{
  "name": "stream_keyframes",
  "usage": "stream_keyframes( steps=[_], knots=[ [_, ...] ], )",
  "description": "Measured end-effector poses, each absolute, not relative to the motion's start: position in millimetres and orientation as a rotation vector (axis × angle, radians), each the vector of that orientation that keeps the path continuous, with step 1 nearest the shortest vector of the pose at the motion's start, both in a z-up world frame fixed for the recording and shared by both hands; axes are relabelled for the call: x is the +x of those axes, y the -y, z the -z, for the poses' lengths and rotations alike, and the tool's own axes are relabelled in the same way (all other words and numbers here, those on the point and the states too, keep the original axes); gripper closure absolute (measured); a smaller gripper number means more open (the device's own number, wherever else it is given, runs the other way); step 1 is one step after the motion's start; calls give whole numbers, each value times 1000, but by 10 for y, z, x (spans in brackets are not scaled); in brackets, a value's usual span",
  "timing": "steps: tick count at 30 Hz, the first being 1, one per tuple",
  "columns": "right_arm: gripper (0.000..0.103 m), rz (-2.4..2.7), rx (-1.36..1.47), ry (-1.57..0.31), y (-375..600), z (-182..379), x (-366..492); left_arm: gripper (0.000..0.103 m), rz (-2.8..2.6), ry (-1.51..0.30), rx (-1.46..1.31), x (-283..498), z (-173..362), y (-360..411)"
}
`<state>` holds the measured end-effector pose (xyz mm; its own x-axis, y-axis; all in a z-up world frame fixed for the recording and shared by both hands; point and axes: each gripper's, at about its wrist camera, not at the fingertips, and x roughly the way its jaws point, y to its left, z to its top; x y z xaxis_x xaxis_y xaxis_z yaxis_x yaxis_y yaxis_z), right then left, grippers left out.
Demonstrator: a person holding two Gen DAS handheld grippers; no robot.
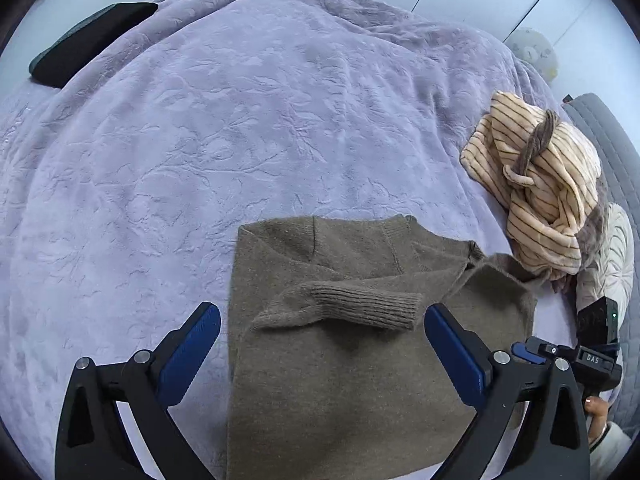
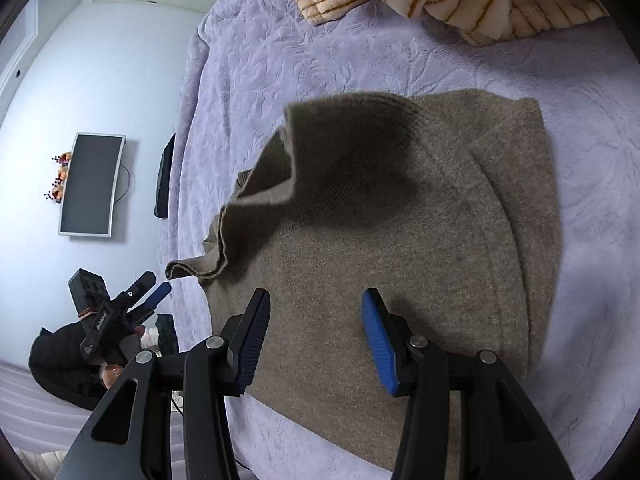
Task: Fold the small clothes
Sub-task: 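Open both tools and release the folded hem onto the sweater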
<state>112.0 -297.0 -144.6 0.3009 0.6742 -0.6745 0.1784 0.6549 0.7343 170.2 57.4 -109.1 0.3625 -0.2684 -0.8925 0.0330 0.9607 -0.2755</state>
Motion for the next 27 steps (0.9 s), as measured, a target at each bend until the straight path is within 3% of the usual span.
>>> stream_keyframes(
  steps=[9, 14, 21, 27],
  knots=[
    [50, -360, 738, -1234, 2885, 1324, 1309, 1, 336, -1307, -46, 1624, 1488, 40],
    [50, -268, 615, -1279, 2835, 1382, 1504, 1, 206, -1275, -5, 1900, 1708, 153],
    [52, -125, 627, -1251, 3134, 1423, 1531, 1, -1, -1131, -75, 2348, 1316, -425],
    [49, -99, 581, -1225, 3243, 1235, 1303, 1, 28, -1137, 9, 2110, 1182, -498]
  ],
)
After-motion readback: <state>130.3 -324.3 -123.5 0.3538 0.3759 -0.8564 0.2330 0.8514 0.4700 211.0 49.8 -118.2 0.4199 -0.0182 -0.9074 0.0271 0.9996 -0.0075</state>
